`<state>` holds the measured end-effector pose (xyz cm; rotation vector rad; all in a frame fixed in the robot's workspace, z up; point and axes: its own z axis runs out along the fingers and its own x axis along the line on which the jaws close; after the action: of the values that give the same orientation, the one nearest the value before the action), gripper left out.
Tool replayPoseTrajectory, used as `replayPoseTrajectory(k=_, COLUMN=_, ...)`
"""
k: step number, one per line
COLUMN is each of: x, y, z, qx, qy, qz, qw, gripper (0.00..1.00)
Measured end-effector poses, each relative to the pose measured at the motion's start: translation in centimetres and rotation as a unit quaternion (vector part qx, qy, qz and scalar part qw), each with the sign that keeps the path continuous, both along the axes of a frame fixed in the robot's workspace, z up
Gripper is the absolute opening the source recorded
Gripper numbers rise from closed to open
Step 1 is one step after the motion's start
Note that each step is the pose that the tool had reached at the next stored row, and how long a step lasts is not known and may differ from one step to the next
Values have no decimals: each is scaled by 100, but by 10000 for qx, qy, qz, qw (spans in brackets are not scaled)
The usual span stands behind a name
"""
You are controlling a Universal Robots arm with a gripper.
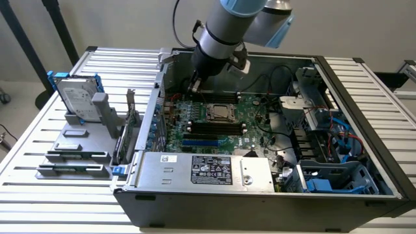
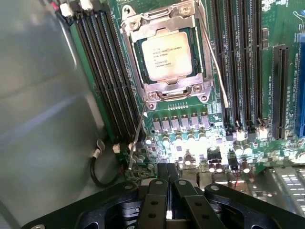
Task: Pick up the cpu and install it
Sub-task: 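Install the first cpu locking lever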
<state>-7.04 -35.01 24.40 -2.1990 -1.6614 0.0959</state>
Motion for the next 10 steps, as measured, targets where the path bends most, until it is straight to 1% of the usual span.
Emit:
replayPoseTrajectory(k=4, x=0, y=0, z=-8, qx=0, qy=0, qz=-347, qw=9994, gripper=11)
replayPoseTrajectory(k=6, x=-1, y=0, z=-8, qx=9, qy=4, qz=-483, qw=9988, gripper=11)
replayPoseTrajectory(k=7, x=-4, y=0, z=-8, qx=27, qy=6, qz=-536, qw=9986, gripper=11)
replayPoseTrajectory(k=10, x=-19, y=-3, z=2, qx=101, qy=22, qz=-634, qw=9979, gripper=11)
